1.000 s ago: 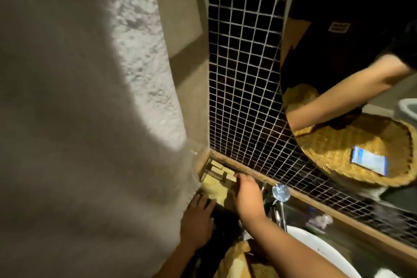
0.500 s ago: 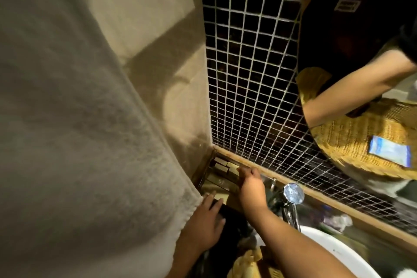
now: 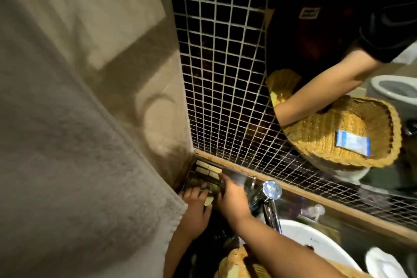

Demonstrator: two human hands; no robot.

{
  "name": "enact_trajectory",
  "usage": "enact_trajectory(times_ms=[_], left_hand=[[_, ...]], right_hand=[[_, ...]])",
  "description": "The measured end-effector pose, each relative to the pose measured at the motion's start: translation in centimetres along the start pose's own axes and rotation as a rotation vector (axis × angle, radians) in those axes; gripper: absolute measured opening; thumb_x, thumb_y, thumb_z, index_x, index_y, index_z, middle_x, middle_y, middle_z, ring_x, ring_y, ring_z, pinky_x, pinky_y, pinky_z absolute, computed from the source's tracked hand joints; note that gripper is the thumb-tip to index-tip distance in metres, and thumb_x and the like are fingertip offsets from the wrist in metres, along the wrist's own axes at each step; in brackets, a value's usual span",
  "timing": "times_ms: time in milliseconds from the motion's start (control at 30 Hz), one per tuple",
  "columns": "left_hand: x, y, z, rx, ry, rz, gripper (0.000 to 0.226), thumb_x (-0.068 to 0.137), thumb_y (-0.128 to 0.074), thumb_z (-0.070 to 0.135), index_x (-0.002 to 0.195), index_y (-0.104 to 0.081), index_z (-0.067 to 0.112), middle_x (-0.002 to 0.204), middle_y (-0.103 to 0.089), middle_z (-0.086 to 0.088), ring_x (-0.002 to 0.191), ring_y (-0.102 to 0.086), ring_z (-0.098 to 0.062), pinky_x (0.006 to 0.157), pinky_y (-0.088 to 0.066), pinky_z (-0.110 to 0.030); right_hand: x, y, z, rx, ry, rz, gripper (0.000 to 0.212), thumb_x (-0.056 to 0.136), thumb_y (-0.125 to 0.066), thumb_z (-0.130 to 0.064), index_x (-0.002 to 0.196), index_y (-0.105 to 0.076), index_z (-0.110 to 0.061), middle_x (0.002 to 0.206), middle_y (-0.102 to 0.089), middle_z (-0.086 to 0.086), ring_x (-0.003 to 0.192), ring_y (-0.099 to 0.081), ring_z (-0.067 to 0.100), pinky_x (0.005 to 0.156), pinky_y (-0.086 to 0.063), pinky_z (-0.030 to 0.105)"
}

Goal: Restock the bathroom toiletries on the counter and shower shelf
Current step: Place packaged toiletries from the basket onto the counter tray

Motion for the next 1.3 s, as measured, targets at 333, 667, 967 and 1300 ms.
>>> enact_trajectory(times_ms=[333, 667, 967, 1300], left_hand=[[2.2, 0.1, 0.5, 0.034, 0.054, -0.032, 0.051, 0.098, -0.022, 0.046, 0.142, -0.043, 0.031, 0.140, -0.052, 0.001, 0.124, -0.046, -0.025, 0.104, -0.028, -0.042], [2.3, -0.2, -0.4, 0.027, 0.078, -0.047, 0.056, 0.099, -0.024, 0.053, 0.147, -0.040, 0.029, 0.152, -0.042, -0.001, 0.135, -0.039, -0.024, 0.106, -0.025, -0.040], [1.9, 0.4, 0.0, 0.040, 0.075, -0.048, 0.054, 0.101, -0.027, 0.050, 0.148, -0.037, 0.028, 0.155, -0.037, 0.000, 0.139, -0.034, -0.025, 0.110, -0.024, -0.041], [0.0, 1.6, -0.3, -0.004, 0.067, 0.007, 0.060, 0.099, -0.027, 0.051, 0.155, -0.026, 0.028, 0.165, -0.014, 0.003, 0.144, -0.023, -0.024, 0.116, -0.019, -0.042]], right_hand=[[0.2, -2.2, 0.8, -0.325, 0.055, -0.176, 0.070, 0.096, -0.050, -0.021, 0.157, -0.019, -0.010, 0.163, -0.024, 0.008, 0.151, -0.016, 0.023, 0.123, -0.008, 0.035], [1.0, -2.9, 0.2, -0.399, 0.082, -0.206, 0.062, 0.096, -0.043, -0.030, 0.155, -0.029, -0.018, 0.160, -0.030, 0.005, 0.152, -0.010, 0.026, 0.121, 0.007, 0.048], [1.6, -1.8, -0.2, -0.212, -0.027, -0.178, 0.081, 0.090, -0.056, -0.026, 0.157, -0.015, -0.011, 0.164, -0.022, 0.005, 0.153, -0.008, 0.018, 0.122, 0.008, 0.035], [0.4, -0.6, -1.1, -0.202, -0.037, -0.194, 0.087, 0.091, -0.060, -0.013, 0.158, -0.005, -0.007, 0.165, -0.015, 0.010, 0.152, -0.011, 0.029, 0.122, -0.009, 0.038]])
Point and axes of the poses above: each hand's wrist, its own x-axis towards the middle knuckle, its own y-axis out of the back of the hand, z = x × y, the point moved 8 cm from there along x, towards the middle knuckle
